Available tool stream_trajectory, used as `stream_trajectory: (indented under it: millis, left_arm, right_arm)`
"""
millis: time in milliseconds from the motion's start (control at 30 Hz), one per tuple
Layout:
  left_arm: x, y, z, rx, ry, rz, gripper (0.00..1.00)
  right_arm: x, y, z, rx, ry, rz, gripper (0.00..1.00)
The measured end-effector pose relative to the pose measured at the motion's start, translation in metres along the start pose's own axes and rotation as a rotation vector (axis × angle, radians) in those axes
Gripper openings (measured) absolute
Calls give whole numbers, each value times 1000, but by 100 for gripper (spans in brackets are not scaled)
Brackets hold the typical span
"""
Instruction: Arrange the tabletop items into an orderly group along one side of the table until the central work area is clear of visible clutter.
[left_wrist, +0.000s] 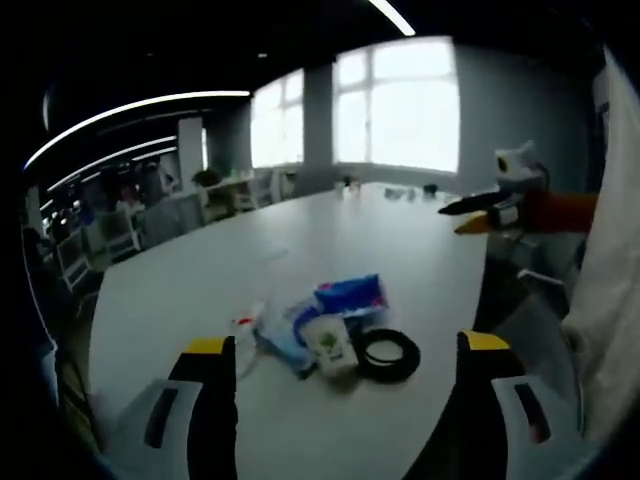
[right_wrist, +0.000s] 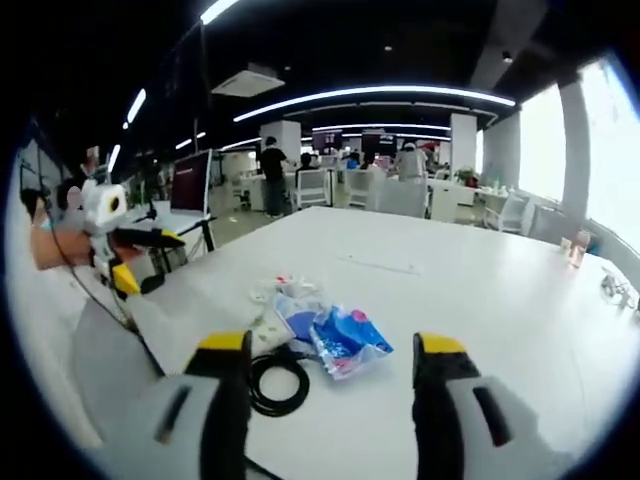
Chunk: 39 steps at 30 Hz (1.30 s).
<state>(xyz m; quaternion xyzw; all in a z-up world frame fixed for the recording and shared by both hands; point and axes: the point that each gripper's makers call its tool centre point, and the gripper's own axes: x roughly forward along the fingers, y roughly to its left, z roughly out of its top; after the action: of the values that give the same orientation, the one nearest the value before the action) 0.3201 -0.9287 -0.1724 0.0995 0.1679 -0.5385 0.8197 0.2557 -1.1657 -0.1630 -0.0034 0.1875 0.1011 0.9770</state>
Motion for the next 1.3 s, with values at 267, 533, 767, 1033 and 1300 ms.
stream_trajectory:
  millis: [267, 533, 767, 1033, 1300]
  left_arm:
    - [17, 6, 11, 17, -6, -30, 87]
    - [37, 7, 22, 47, 5, -71, 83]
    - [58, 5, 27, 73, 31, -125, 77]
    - [80, 9, 35, 95, 43, -164, 74]
    - [104, 17, 38, 111, 65, -188, 74]
  right_arm:
    - [3, -4, -1, 9, 19, -36, 61]
    - [4, -15, -4, 36, 42, -104, 56]
    - [9, -16, -4, 50, 51, -133, 55]
    - [16, -16, -4, 62, 60, -157, 51]
    - [30, -13, -7, 91, 81, -161, 49]
